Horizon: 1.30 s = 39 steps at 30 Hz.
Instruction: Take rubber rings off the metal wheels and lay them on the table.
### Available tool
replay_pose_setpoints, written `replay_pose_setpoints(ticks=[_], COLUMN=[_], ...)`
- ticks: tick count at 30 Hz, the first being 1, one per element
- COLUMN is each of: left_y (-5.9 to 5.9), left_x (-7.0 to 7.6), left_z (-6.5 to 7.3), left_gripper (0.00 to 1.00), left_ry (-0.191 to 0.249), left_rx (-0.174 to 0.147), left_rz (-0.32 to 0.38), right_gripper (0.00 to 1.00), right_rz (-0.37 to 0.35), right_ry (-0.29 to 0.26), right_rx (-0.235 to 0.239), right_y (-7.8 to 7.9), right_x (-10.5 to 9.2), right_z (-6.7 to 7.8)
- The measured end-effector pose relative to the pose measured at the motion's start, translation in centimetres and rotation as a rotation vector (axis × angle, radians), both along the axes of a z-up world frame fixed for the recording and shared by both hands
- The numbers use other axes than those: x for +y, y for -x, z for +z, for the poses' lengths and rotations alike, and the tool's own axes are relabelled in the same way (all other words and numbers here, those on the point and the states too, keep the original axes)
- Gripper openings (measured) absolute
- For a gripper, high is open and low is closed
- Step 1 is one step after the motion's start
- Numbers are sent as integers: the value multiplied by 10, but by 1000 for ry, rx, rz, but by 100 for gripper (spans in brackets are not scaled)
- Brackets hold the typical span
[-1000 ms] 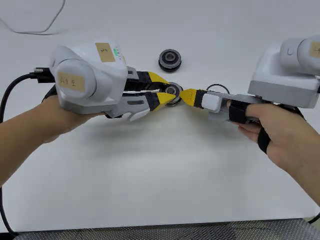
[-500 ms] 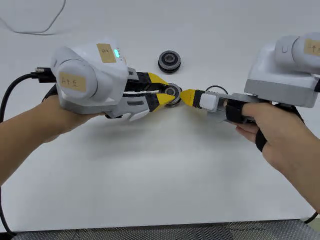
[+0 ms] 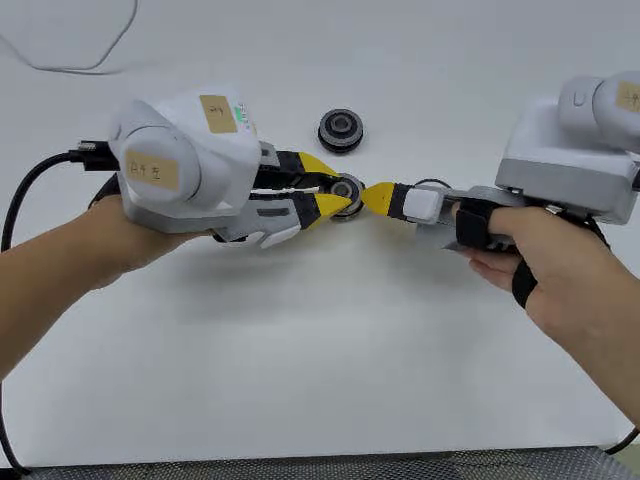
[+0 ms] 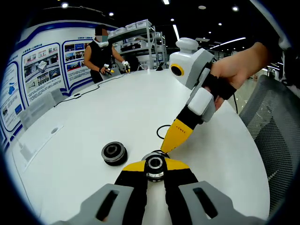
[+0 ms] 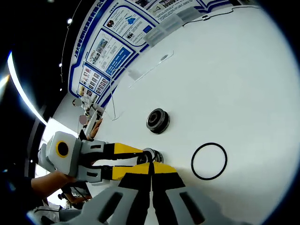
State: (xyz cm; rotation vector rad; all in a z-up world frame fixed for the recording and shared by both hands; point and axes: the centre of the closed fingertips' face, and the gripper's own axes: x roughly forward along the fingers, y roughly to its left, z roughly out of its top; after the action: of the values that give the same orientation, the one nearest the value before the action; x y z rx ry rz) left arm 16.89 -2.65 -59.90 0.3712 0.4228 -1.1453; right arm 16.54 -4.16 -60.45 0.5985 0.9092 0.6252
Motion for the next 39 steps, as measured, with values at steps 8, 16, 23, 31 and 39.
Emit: replay_pose_setpoints(ticks=[8,16,23,31,39], left_y=[0,-1,-1,-1,0], left_x=[0,0,0,0,0], left_z=[0,0,-1,-1,0], left_gripper=[12,12,12,12,12], left_ry=[2,2,1,2,2], left_rx=[0,1,2,0,-3], left_rz=[-2,-3,-3,-4,-6], right_gripper=[0,0,0,0,0], right_rz=[3,11,18,32,42], right_ry=[-26,-39,-52,-49,-41], right_rx=[14,19,21,12,-2], right_y=[1,2,2,2,3], right_x=[3,5,9,12,12], right_z=[2,4,6,9,10])
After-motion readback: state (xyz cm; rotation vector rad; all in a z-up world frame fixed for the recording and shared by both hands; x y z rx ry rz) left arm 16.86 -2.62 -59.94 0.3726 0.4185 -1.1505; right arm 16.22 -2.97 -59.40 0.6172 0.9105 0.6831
